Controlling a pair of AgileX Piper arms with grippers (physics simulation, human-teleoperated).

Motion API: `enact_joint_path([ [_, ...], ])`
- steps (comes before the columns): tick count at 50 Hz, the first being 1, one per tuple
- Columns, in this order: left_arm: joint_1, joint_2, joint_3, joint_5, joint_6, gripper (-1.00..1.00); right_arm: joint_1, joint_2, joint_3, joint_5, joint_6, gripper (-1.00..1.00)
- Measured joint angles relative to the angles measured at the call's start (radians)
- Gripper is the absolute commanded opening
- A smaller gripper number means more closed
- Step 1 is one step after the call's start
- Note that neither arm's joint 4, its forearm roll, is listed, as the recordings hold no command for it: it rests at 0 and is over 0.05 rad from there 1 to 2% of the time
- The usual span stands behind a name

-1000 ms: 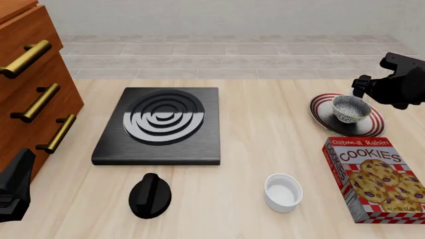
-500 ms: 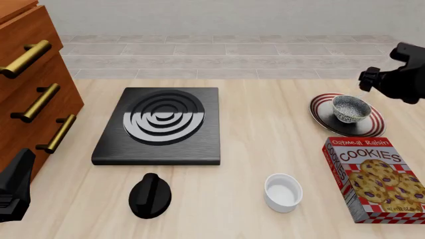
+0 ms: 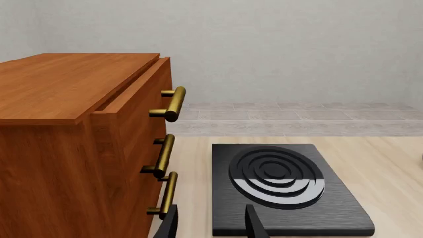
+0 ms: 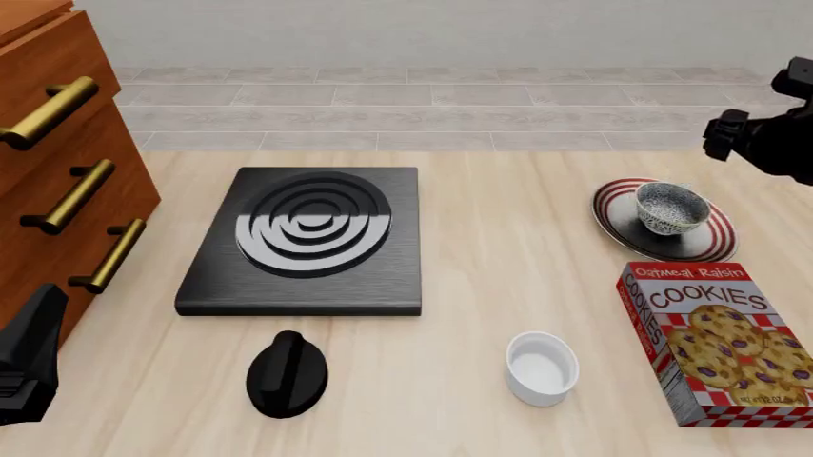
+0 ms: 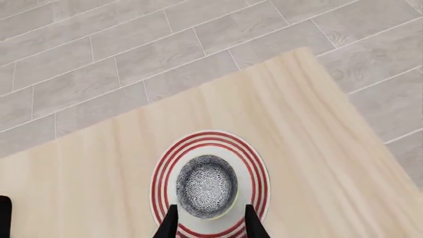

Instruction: Pick the akita bowl next to the ramekin and place it on the plate.

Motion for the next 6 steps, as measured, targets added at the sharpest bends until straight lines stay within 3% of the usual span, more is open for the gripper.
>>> enact_joint_path([
  [6, 0.000, 0.000, 0.000, 0.000, 0.000, 1.00, 0.000, -0.027, 0.007, 0.010, 0.003, 1.00],
])
